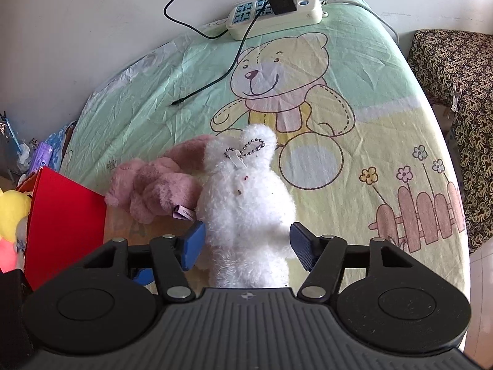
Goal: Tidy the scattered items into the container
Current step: 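Move the right gripper toward the white bear plush on the bed, then close the right gripper on the white bear plush's body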
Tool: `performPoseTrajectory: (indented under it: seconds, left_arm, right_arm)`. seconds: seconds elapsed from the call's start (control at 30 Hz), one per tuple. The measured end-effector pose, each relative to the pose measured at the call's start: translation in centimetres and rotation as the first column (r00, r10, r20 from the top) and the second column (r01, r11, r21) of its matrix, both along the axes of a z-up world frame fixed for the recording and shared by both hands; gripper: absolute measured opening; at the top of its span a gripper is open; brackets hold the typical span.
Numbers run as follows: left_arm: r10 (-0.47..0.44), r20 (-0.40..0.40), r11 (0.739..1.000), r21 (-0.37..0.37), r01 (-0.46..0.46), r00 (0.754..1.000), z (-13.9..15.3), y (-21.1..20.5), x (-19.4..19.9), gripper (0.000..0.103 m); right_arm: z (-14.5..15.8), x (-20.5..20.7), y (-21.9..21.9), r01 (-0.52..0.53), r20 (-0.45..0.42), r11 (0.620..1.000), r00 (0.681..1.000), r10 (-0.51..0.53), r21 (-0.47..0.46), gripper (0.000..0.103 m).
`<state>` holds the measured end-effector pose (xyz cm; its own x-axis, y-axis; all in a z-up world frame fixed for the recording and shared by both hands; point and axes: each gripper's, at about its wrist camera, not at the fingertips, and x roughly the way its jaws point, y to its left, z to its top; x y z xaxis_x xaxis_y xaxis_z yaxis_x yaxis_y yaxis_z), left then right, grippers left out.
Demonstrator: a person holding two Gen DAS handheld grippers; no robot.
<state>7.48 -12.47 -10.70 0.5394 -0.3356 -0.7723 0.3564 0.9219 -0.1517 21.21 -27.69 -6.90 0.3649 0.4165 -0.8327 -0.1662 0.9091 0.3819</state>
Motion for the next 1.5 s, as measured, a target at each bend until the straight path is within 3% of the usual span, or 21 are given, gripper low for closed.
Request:
performPoseTrajectory:
  seconds: [0.23, 0.67, 1.1, 1.3, 1.5]
  left_arm:
    - [-0.013, 0.021, 1.000, 0.011, 0.013, 1.000, -0.5, -1.4, 0.7, 0.101]
    - [0.021, -0.037, 0.996, 0.082, -0.018, 0.999, -1.6, -2.0, 2.9, 0.101]
    - [0.004, -0.022, 0.995, 0.102, -0.002, 1.000, -1.8, -2.6, 3.5, 0.101]
    - [-0.001, -0.015, 0.994, 0.108, 0.003, 1.000, -1.9, -2.7, 3.6, 0.100]
    - [0.003, -0.021, 0.994, 0.111, -0.001, 1.000, -1.9, -2.8, 3.7, 0.100]
  right_arm:
    - [-0.3, 0.4, -1.2, 0.033, -0.024, 0.998, 0.999, -0.032, 0.050, 0.060]
    - [-1.7, 2.6, -1.2, 0.030, -0.040, 0.988, 0.999, -0.024, 0.151, 0.066]
    - [-2.2, 2.6, -0.3, -0.004, -0.008, 0.988, 1.000, 0.005, 0.154, 0.069]
    - [-3.1, 2.6, -1.3, 0.041, -0.069, 0.977, 0.997, -0.027, 0.211, 0.072]
    - [-2.6, 1.9, -1.0, 0.025, -0.054, 0.979, 0.998, -0.014, 0.202, 0.069]
